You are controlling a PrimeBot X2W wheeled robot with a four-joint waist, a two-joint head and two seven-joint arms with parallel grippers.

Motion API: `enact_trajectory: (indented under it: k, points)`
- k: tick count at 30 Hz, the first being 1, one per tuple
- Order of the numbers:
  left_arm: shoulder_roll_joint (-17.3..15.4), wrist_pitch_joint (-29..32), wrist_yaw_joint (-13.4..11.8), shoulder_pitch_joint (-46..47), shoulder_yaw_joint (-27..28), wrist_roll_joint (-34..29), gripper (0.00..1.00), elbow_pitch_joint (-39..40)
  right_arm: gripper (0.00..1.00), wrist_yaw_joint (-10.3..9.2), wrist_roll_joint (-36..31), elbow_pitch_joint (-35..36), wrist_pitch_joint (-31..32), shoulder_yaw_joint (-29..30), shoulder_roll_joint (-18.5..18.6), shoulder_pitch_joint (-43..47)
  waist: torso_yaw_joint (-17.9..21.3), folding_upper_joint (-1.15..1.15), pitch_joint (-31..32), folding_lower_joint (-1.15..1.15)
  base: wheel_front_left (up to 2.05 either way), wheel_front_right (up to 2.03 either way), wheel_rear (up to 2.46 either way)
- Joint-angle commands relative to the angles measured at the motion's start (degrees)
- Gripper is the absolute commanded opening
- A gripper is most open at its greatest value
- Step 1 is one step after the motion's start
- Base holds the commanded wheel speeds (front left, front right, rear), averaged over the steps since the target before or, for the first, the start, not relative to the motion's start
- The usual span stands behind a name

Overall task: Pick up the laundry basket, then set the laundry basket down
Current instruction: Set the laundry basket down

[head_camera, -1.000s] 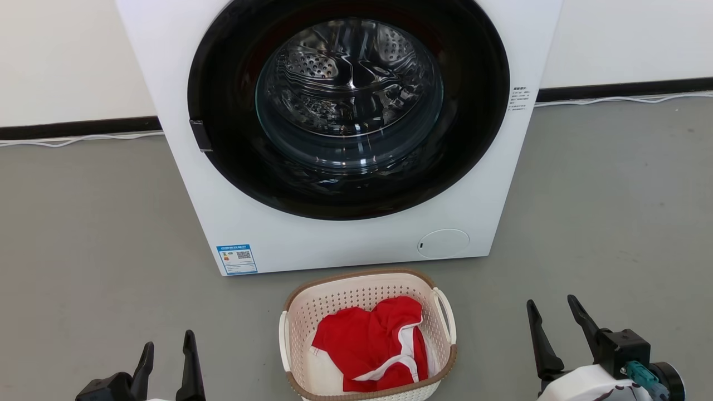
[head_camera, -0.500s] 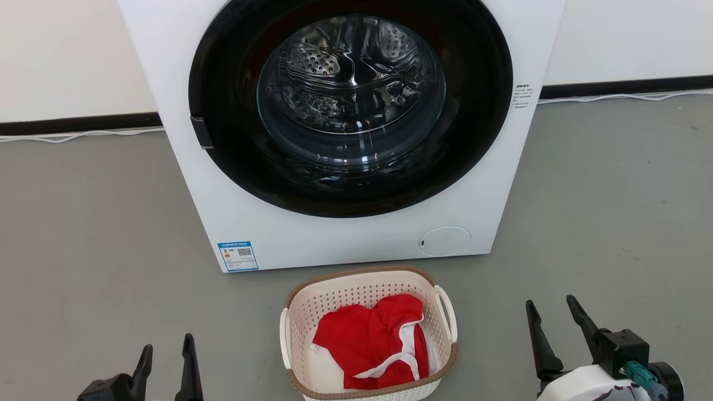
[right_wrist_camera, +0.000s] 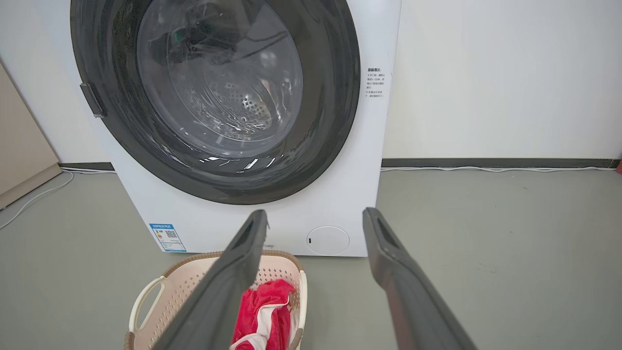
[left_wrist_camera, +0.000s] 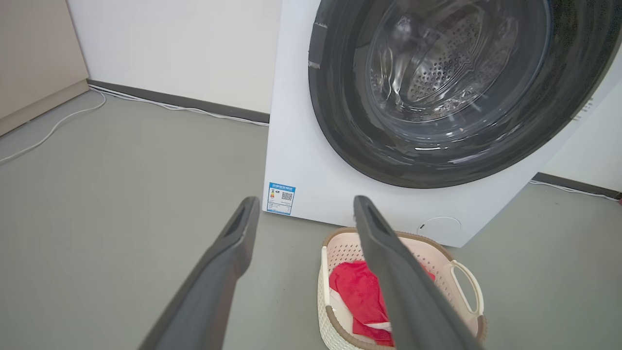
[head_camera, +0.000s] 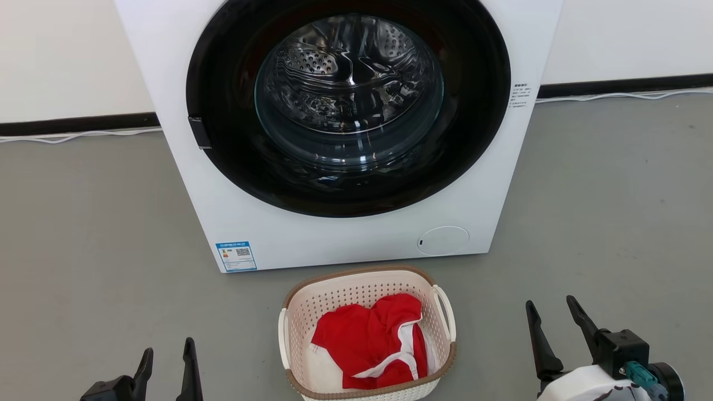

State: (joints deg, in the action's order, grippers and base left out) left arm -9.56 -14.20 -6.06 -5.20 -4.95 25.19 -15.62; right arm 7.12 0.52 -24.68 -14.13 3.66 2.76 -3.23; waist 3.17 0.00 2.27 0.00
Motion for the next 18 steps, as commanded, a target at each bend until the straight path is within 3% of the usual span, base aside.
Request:
enact_trajectory:
  k: [1,18]
  points:
    - [-0.9,-0.6,-0.1,3.5,1.7,-0.4,1.00,1.0,1.00,0.36,-0.4,1.3,-0.2,-1.4,0.1,-0.9,0.0,0.00,0.0,0.00,0.00,0.00,0.00]
    - [-0.3,-0.8,-0.1,3.8,1.6,-1.2,1.00,0.6,1.00,0.36,-0.6,1.3,-0.2,-1.2,0.1,-1.0,0.2,0.00,-0.3,0.00,0.00,0.00,0.00]
